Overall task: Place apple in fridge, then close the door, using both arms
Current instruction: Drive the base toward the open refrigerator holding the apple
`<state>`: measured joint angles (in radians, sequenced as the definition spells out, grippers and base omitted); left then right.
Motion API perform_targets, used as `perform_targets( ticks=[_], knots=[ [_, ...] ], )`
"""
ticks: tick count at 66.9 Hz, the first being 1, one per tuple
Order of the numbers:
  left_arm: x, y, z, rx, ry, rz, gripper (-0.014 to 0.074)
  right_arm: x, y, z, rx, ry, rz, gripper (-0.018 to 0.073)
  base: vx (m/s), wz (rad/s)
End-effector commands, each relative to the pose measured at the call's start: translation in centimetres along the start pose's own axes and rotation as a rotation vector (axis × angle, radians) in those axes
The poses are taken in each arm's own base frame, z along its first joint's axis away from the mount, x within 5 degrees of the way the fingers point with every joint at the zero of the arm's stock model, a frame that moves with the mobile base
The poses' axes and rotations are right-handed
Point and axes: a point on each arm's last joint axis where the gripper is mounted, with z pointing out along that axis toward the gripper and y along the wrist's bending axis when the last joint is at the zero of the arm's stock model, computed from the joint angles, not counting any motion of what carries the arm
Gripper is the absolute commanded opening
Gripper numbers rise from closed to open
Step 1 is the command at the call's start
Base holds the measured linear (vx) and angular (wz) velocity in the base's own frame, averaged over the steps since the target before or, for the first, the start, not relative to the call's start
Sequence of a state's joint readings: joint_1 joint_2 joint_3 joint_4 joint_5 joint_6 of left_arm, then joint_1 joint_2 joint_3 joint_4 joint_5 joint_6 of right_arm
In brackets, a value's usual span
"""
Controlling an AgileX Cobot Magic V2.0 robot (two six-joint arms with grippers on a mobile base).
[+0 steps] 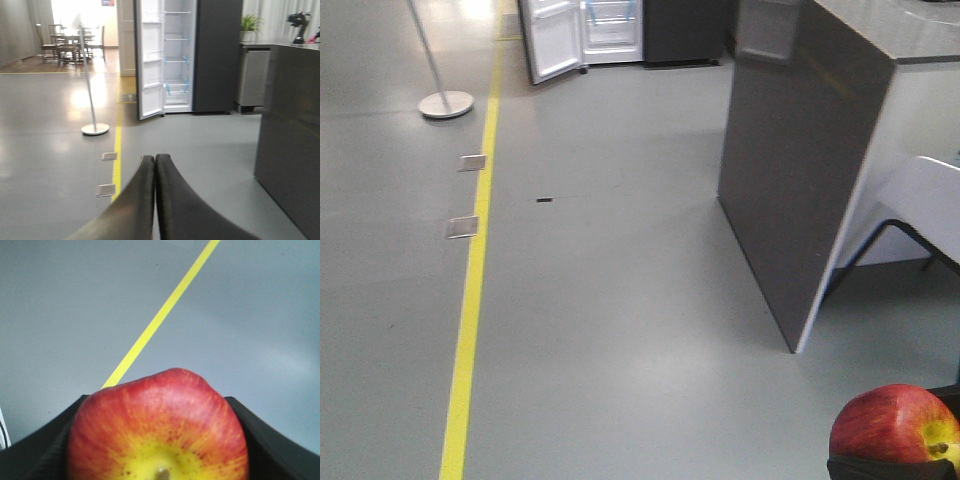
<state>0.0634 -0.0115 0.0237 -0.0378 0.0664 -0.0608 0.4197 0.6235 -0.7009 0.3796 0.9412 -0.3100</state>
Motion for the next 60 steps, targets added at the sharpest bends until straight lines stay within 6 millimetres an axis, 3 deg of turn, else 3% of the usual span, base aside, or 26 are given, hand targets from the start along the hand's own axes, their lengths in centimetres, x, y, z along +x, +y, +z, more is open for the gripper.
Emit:
perform_targets(
  ticks=[1, 30, 60],
  knots=[
    [-1.36, -0.09, -0.23, 0.004, -0.104, -0.007, -0.0006, -1.19, 0.11, -0.57, 0.003, -0.087, -0.005, 0.0088, 0.12, 0.38],
    [-1.36, -0.09, -0.23, 0.004, -0.104, -0.007, -0.0006, -1.19, 0.11, -0.57, 0.003, -0.087, -0.005, 0.0088, 0.15, 0.26],
    [-1.36, -0.09, -0.23, 0.004, -0.104, -0.007, -0.0006, -1.16, 0.12, -0.57, 0.002, -0.085, -0.005, 0.0088, 0.20, -0.02]
  ],
)
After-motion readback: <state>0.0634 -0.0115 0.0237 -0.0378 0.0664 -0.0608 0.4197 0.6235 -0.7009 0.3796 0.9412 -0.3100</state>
